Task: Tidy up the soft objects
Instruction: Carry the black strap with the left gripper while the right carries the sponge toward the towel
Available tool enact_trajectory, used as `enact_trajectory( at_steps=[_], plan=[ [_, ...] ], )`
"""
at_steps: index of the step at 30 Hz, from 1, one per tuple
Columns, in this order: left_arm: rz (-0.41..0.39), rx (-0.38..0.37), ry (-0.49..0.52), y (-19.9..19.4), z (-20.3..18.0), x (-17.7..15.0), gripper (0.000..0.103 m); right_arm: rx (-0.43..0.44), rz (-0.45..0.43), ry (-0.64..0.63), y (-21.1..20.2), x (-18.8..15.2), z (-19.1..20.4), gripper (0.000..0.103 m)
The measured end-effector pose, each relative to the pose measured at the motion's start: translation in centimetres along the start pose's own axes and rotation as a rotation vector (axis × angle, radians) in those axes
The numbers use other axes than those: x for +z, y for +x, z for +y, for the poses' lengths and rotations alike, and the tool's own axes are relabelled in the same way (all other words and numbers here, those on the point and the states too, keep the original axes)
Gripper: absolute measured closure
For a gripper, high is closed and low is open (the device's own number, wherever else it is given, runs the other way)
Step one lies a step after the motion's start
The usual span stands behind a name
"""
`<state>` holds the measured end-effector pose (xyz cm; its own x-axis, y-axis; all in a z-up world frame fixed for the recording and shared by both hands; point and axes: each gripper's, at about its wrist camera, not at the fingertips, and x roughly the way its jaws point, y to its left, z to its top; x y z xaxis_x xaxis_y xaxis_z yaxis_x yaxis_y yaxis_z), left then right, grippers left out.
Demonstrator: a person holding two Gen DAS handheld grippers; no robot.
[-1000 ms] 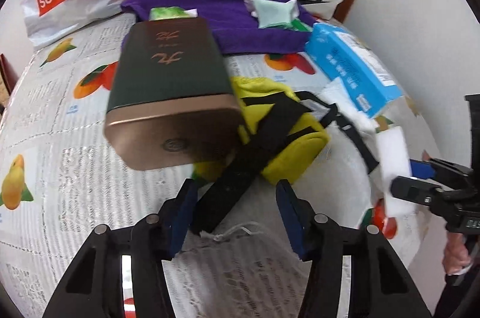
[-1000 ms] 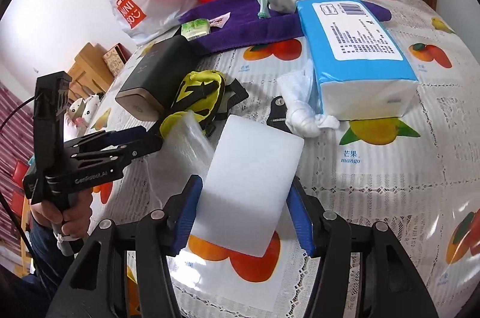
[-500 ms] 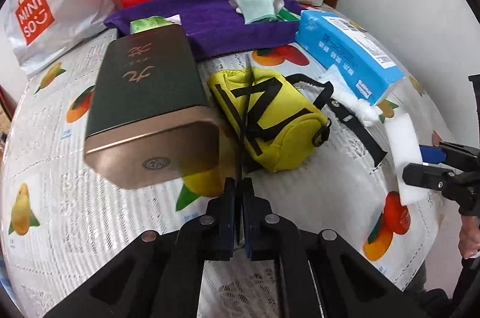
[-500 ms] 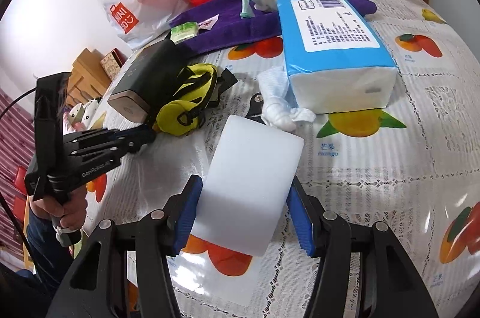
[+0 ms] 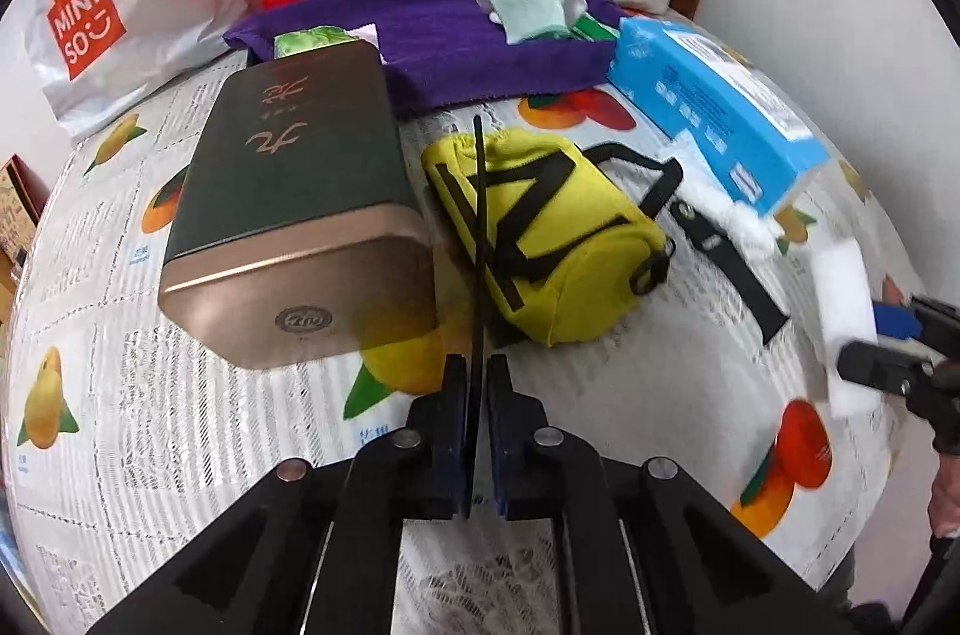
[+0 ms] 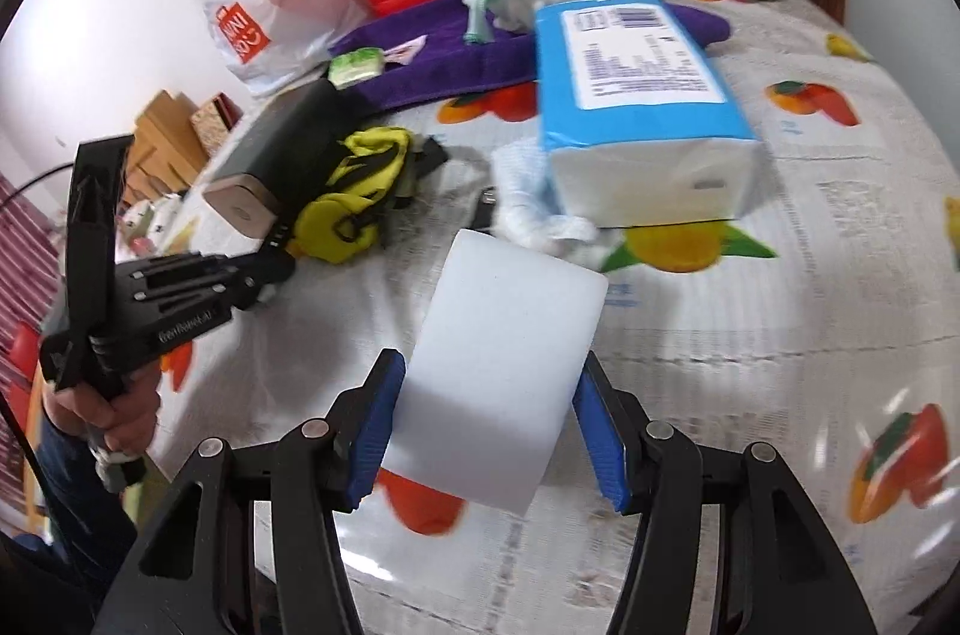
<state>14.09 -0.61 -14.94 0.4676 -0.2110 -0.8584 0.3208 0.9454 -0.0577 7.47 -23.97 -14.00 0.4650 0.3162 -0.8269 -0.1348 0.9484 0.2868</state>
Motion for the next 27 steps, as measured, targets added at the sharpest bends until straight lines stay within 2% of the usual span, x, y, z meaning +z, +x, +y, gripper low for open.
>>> enact_trajectory(
  at_steps=[5, 6, 7, 16, 27],
  plan=[
    [-0.026, 0.002, -0.042, 0.4, 0.3, 0.4, 0.092, -0.067, -0.009, -0.01, -0.4, -0.5, -1.8, 0.047],
    [-0.03, -0.001, -0.046, 0.4, 0.3, 0.4, 0.096, -0.073, -0.001, -0.002, -0.2, -0.6, -2.2, 0.047],
    [-0.03, -0.004, -0.052, 0.4, 0.3, 0.5, 0.098, -0.072, 0.008, 0.006, 0.2, -0.7, -2.5, 0.047],
    [-0.075, -0.012, -0.071, -2.0, 0.2, -0.2, 0.099, -0.064, -0.024, -0.01, 0.3, -0.7, -1.8, 0.048],
    [-0.119, 0.003, -0.128, -5.4, 1.0, -2.7, 0.099, -0.084, -0.064, -0.009, -1.3, -0.8, -2.0, 0.049]
  ],
)
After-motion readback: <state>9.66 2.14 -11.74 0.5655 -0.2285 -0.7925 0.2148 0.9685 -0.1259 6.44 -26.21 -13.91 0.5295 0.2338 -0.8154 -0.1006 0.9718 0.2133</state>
